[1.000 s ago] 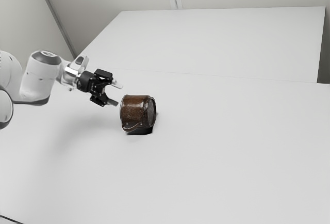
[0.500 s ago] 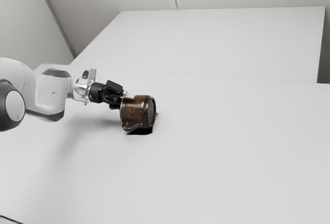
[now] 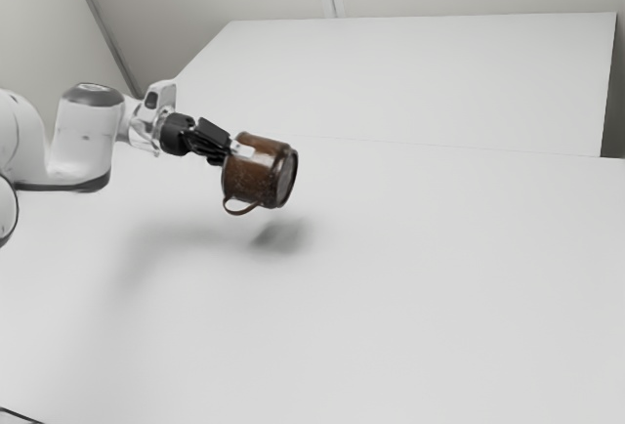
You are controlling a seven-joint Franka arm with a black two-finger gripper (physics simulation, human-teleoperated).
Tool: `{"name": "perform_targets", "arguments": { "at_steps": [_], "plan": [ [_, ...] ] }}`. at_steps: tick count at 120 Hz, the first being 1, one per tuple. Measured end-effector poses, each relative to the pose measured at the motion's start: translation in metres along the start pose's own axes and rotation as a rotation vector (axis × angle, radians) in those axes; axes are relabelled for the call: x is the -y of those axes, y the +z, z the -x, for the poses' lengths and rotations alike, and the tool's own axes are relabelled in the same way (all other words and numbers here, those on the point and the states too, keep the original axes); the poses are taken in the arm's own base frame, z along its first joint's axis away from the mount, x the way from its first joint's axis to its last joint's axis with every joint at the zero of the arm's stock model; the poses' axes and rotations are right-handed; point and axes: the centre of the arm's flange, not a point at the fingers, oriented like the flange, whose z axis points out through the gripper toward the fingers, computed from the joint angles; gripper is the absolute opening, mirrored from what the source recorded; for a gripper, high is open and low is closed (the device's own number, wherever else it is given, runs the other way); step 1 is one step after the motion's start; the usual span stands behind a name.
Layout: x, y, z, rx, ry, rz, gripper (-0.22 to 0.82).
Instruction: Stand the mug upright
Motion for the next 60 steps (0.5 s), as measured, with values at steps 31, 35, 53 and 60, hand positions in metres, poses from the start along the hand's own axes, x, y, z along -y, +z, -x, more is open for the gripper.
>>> {"name": "perform_targets", "arguments": {
  "at_steps": [31,35,53,60],
  "plan": [
    [-0.042,0.006,-0.007,0.306,0.070,-0.533,-0.17],
    [-0.046,0.011,-0.010,0.347,0.083,-0.607,-0.17],
    [-0.043,0.015,-0.015,0.441,0.104,-0.869,-0.18],
    [-0.039,0.016,-0.009,0.463,0.101,-0.947,-0.18]
  ]
}}
